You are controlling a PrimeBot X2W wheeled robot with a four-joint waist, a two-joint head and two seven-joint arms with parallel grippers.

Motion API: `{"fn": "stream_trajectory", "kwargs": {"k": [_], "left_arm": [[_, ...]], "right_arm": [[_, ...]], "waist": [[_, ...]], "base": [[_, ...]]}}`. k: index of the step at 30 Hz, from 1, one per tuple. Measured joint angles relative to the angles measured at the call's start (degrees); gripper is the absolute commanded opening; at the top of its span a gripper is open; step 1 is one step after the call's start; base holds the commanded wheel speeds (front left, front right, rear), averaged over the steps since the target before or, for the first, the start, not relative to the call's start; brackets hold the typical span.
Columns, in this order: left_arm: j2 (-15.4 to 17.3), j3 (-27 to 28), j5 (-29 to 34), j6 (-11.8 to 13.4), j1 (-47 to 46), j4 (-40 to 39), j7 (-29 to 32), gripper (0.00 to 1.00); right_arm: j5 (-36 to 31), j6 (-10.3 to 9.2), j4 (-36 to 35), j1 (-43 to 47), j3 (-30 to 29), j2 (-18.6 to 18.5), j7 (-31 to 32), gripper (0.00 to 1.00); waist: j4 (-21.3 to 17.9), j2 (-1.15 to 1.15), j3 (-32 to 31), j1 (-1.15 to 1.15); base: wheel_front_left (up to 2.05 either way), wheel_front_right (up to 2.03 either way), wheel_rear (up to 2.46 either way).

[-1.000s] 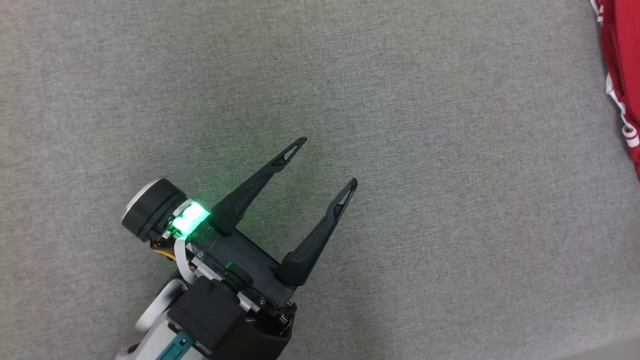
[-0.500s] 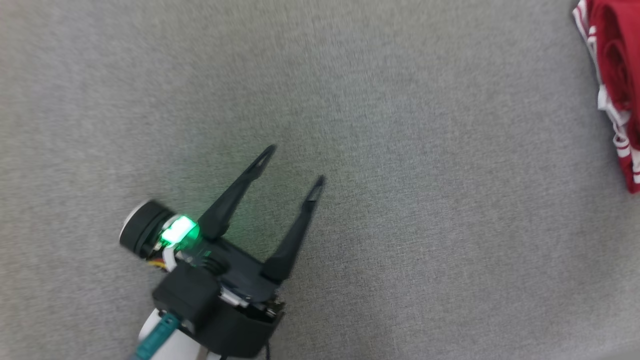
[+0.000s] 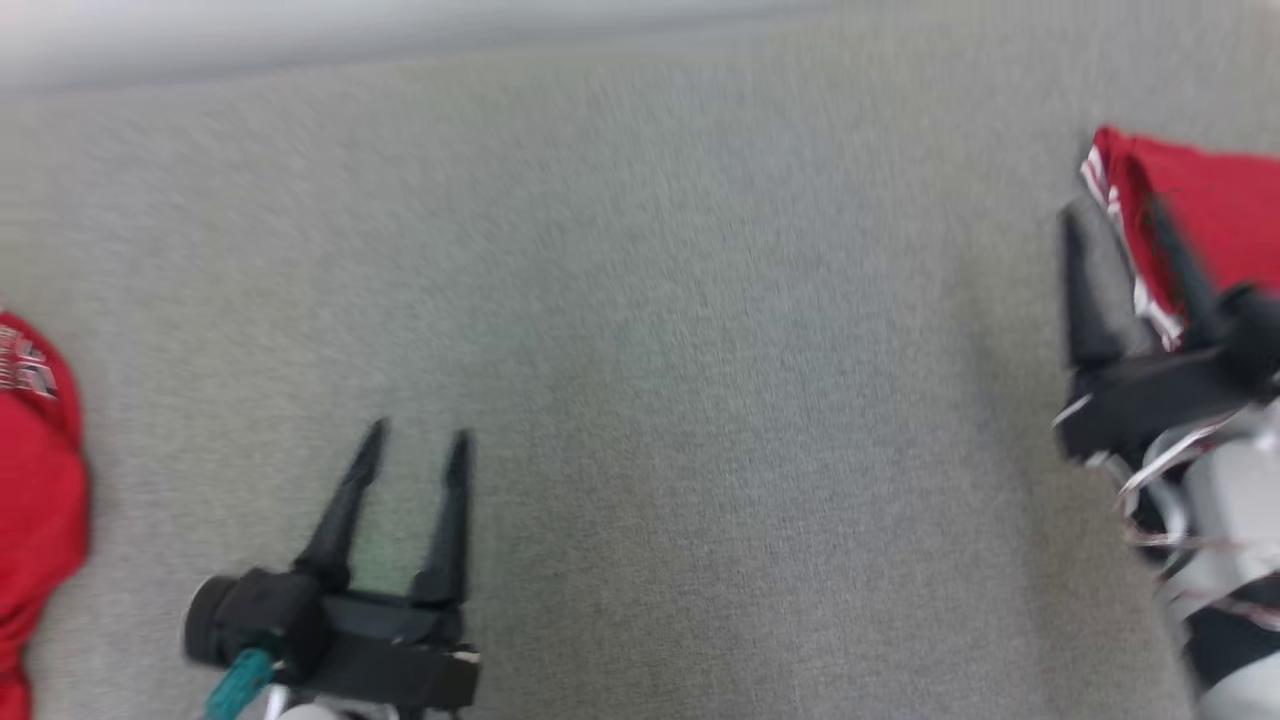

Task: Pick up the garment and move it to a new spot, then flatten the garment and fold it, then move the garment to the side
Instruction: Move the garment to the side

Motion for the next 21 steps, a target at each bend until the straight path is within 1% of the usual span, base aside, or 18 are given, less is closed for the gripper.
{"fn": "stream_trajectory", "kwargs": {"k": [3, 7, 11, 15, 21], "left_arm": [[-0.11, 2.27, -0.49, 1.31, 1.48, 0.98, -0.16, 1.00], [-0.44, 4.89, 0.25, 1.81, 3.61, -0.13, -0.18, 1.00], [-0.67, 6.77, 1.25, 1.59, 6.12, -1.29, -0.19, 1.00], [-1.11, 8.21, 1.90, 1.35, 9.56, -1.98, -0.19, 1.00], [-1.49, 9.62, 3.38, 0.41, 13.47, -3.15, -0.19, 1.00]], "right_arm": [[0.23, 0.00, -1.80, 2.99, 0.85, 1.92, 0.00, 1.00], [-1.37, 0.00, -5.11, 8.05, -0.47, 4.88, 0.00, 1.00], [-4.22, 0.00, -8.44, 12.60, -2.01, 7.22, 0.00, 1.00], [-7.43, 0.00, -11.91, 17.03, -2.37, 9.00, 0.00, 1.00], [-9.16, 0.00, -15.79, 24.01, -3.14, 11.02, 0.00, 1.00]], "waist": [[0.72, 0.00, -2.94, 0.00], [1.92, 0.00, -7.57, -0.01], [2.83, -0.01, -10.91, 0.00], [3.51, -0.01, -14.05, -0.01], [4.28, 0.00, -18.02, 0.00]], "base": [[0.00, 0.00, 0.00], [0.00, 0.00, 0.00], [0.00, 0.00, 0.00], [0.00, 0.00, 0.00], [0.00, 0.00, 0.00]]}}
